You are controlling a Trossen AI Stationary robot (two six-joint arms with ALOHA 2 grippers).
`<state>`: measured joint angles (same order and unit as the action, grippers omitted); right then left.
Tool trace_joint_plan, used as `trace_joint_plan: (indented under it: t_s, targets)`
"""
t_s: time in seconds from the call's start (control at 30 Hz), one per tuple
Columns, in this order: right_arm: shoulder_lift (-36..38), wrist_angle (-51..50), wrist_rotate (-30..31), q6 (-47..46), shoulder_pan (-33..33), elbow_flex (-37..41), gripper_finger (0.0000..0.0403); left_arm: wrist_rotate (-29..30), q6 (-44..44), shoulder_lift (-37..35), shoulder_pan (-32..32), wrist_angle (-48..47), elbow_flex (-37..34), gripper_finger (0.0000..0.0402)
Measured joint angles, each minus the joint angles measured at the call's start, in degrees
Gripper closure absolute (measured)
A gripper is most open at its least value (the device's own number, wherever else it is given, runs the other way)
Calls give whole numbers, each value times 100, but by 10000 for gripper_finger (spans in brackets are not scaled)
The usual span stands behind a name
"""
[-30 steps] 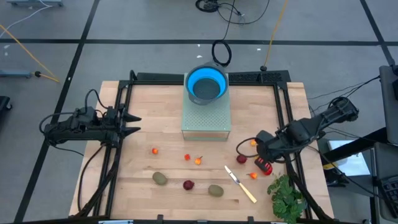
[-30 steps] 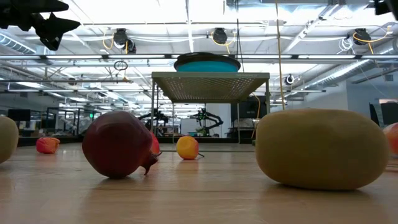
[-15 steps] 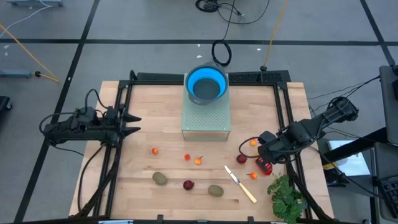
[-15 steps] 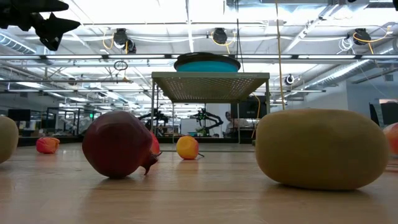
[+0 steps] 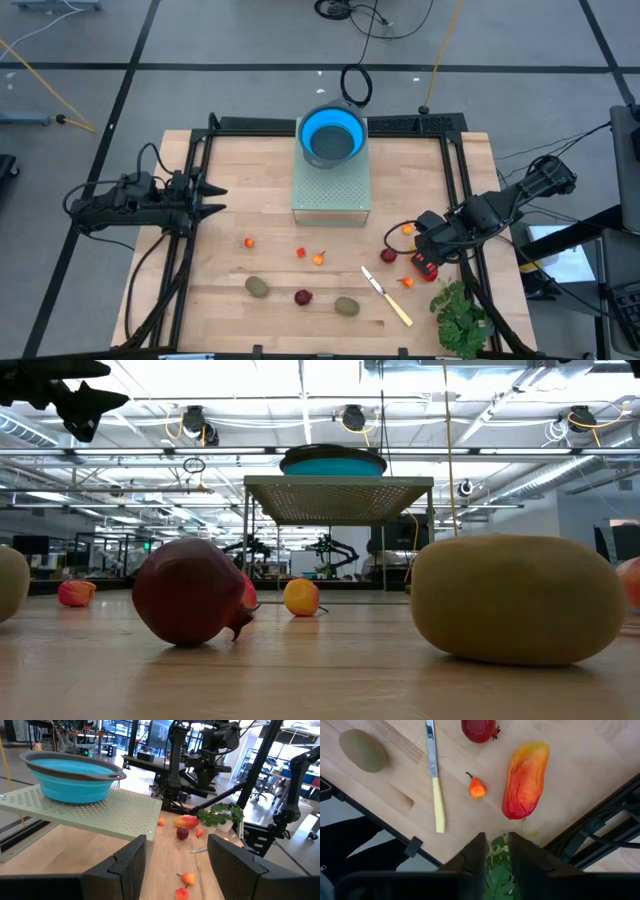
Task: Pick & Place Fruit
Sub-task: Put the yellow mango into the blue strainer bowl on the shelf
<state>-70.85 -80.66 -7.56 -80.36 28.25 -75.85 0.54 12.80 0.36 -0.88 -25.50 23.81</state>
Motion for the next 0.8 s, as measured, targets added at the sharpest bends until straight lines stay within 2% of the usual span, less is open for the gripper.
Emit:
trace_joint_plan:
  t_s: [0.27,0.43,0.6,0.8]
  targets:
    - [0,-424,23,-146,0,2,211,2,85,0,0,2,2,190]
    - [1,-658,11,-135,0,4,159,2,92,0,2,1,2,190]
    - [0,-575,3,9,0,4,135,2,92,0,2,0,2,190]
    - [1,-337,-11,113,0,4,132,2,92,0,2,0,2,190]
